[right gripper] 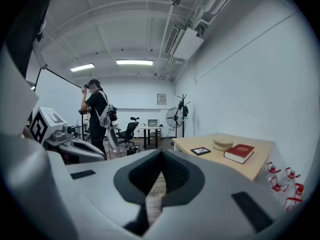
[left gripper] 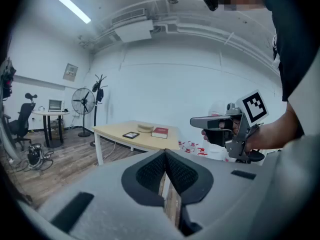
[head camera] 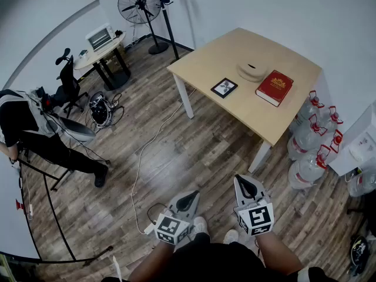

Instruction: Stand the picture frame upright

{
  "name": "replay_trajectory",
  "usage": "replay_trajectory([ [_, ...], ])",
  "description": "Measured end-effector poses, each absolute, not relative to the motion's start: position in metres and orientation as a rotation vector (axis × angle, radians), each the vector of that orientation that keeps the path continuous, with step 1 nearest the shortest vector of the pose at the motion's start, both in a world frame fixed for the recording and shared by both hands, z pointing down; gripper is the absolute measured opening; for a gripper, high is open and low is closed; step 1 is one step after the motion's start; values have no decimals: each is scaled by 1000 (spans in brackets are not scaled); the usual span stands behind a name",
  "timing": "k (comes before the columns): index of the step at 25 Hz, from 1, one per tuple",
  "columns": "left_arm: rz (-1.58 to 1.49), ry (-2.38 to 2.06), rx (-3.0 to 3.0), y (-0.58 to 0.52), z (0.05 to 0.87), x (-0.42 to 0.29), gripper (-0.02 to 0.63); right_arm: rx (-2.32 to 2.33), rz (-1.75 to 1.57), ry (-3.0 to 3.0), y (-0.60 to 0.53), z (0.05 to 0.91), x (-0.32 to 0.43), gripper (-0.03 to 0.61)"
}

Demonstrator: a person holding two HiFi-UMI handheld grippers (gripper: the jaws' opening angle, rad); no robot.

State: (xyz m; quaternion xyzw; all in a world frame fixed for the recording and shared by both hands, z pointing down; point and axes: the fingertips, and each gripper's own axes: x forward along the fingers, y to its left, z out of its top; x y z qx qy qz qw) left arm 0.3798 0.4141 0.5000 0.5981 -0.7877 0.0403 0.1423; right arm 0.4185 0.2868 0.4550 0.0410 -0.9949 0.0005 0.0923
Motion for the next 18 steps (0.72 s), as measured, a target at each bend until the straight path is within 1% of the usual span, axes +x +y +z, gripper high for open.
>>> replay_trajectory([
  [7,126,-2244,1716,432,498,355,0,139,-16,-2943,301,454,397,9],
  [18,110,-2214,1791,452,505,294,0,245,98,-2944,314,466,347,9],
])
